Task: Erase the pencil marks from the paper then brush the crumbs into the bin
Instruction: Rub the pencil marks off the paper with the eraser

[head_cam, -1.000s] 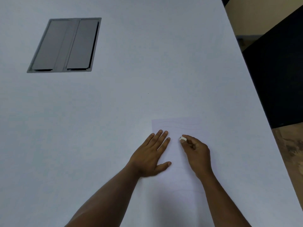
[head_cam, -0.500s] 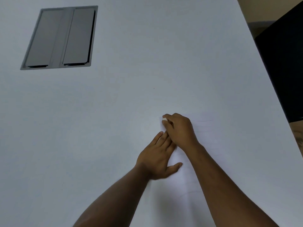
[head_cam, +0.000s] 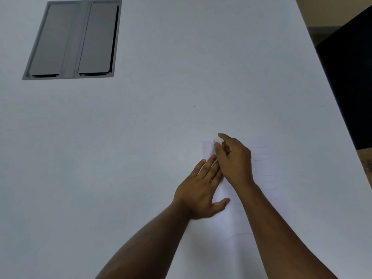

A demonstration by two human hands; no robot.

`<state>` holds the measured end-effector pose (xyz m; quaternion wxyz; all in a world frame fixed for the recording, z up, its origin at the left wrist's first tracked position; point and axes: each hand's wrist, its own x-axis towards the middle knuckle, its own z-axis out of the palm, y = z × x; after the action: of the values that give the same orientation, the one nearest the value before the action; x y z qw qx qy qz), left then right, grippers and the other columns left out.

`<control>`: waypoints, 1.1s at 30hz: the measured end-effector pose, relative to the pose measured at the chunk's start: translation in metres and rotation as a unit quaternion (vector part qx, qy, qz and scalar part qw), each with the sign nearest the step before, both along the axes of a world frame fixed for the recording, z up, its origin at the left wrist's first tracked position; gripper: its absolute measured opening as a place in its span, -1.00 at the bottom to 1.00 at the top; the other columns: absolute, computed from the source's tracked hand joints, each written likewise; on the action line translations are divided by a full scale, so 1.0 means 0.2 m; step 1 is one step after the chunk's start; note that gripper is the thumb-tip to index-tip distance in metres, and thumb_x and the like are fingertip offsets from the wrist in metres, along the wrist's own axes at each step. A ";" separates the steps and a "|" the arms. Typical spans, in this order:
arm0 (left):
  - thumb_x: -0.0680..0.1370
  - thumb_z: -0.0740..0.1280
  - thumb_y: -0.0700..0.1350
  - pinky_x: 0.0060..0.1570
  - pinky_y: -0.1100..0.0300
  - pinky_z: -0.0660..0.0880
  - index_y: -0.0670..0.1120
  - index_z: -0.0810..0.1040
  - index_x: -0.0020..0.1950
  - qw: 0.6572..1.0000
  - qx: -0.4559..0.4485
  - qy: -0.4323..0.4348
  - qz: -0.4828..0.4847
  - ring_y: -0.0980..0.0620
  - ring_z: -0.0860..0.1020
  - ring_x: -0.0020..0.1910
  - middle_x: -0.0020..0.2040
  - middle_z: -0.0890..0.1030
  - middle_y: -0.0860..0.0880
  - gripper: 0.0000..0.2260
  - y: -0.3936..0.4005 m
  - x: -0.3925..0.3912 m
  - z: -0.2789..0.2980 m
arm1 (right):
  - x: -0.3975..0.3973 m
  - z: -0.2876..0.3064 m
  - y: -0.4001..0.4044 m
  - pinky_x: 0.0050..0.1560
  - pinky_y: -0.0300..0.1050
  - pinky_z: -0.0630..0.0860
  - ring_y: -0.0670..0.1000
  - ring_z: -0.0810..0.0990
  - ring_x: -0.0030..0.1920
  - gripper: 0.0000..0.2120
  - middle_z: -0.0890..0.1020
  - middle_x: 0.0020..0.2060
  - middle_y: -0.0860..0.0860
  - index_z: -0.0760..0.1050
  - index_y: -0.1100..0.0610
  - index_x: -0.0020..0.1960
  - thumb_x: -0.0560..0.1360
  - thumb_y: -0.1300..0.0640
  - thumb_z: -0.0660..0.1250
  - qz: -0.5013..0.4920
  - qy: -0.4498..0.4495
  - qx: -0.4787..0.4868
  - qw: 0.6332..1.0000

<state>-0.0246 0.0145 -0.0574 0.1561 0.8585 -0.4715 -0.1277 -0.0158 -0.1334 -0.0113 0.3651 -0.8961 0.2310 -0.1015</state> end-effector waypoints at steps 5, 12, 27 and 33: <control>0.65 0.09 0.32 0.64 0.05 -0.13 -0.15 0.09 0.67 1.000 -0.016 -0.014 0.000 -0.04 -0.09 0.67 0.67 0.08 -0.14 -0.25 0.00 0.00 -0.01 | 0.00 -0.04 -0.02 0.09 -0.20 0.53 0.00 0.63 0.01 -0.76 0.68 0.02 0.04 0.61 0.13 0.22 0.64 0.09 0.26 0.119 0.036 -0.050 0.991; 0.64 0.10 0.32 0.63 0.05 -0.14 -0.17 0.06 0.67 0.999 -0.019 -0.027 0.003 -0.06 -0.09 0.67 0.67 0.05 -0.14 -0.23 0.02 -0.01 -0.03 | 0.13 -0.06 -0.07 -0.10 -0.10 0.54 0.06 0.59 -0.16 -0.79 0.61 -0.12 0.08 0.61 0.19 0.16 0.61 0.21 0.24 0.224 0.029 -0.147 0.963; 0.64 0.05 0.34 0.61 0.07 -0.22 -0.13 -0.05 0.68 1.000 0.016 -0.023 0.002 0.00 -0.23 0.66 0.69 -0.09 -0.08 -0.21 0.00 0.00 -0.03 | 0.18 -0.03 -0.13 -0.09 -0.14 0.52 0.04 0.59 -0.17 -0.80 0.62 -0.12 0.08 0.62 0.18 0.15 0.62 0.19 0.26 0.164 0.004 -0.117 0.980; 0.65 0.06 0.32 0.64 -0.01 -0.06 -0.15 0.00 0.68 0.999 -0.009 -0.030 0.005 -0.03 -0.17 0.67 0.69 -0.05 -0.09 -0.24 0.02 -0.01 -0.04 | -0.05 -0.03 -0.09 -0.12 -0.40 0.42 -0.07 0.58 -0.17 -0.81 0.67 -0.14 0.03 0.64 0.18 0.13 0.60 0.15 0.31 0.031 0.012 -0.044 0.998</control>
<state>-0.0267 0.0175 -0.0652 0.1504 0.8630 -0.4725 -0.0969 -0.0255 -0.1518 -0.0173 0.3251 -0.9194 0.2024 -0.0892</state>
